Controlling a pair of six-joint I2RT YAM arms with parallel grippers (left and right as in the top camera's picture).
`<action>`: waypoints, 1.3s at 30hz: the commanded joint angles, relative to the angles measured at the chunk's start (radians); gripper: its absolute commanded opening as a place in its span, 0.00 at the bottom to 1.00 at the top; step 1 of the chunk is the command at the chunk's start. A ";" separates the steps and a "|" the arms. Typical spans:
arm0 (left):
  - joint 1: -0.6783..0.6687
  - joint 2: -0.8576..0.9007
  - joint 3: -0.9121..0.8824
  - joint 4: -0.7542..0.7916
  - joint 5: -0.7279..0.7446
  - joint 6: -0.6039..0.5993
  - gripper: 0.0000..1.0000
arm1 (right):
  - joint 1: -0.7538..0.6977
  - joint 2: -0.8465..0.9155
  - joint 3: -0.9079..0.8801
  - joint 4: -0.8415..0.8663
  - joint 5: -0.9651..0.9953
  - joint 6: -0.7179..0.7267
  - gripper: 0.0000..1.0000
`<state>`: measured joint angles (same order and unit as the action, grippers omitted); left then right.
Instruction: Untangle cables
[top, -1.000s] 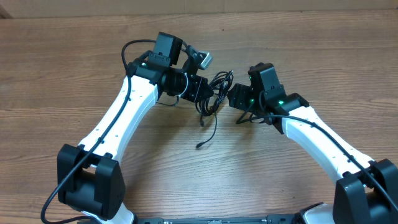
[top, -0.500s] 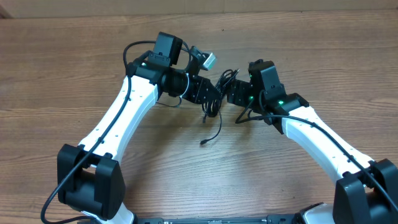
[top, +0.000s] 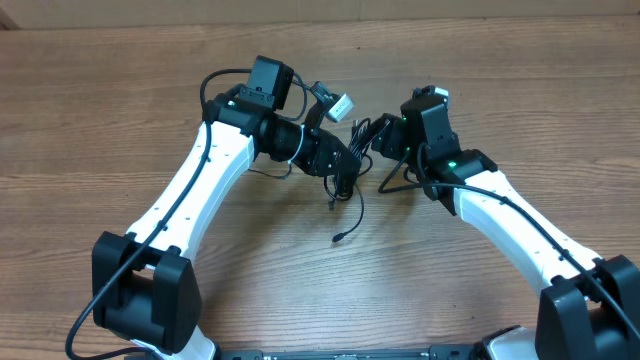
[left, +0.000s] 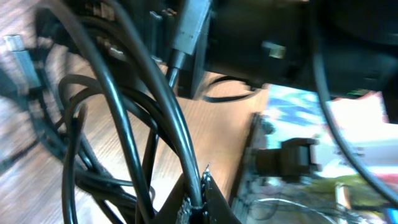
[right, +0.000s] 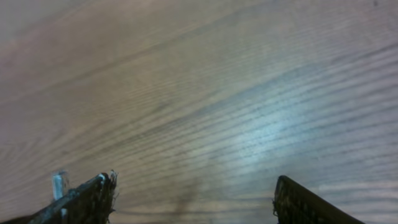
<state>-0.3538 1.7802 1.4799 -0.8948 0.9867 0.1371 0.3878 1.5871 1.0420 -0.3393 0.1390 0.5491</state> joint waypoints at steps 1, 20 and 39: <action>-0.006 -0.018 0.021 0.005 -0.232 0.002 0.08 | -0.002 0.009 0.006 -0.070 0.013 0.003 0.85; -0.008 -0.018 0.021 0.002 -0.743 -0.348 0.99 | -0.002 0.009 0.006 -0.195 -0.105 0.003 1.00; -0.005 -0.017 0.021 0.028 -0.909 -0.430 1.00 | 0.142 0.071 0.006 -0.163 -0.438 -0.383 0.74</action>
<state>-0.3538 1.7802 1.4803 -0.8677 0.2028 -0.2211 0.4908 1.6321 1.0416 -0.5087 -0.3237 0.2276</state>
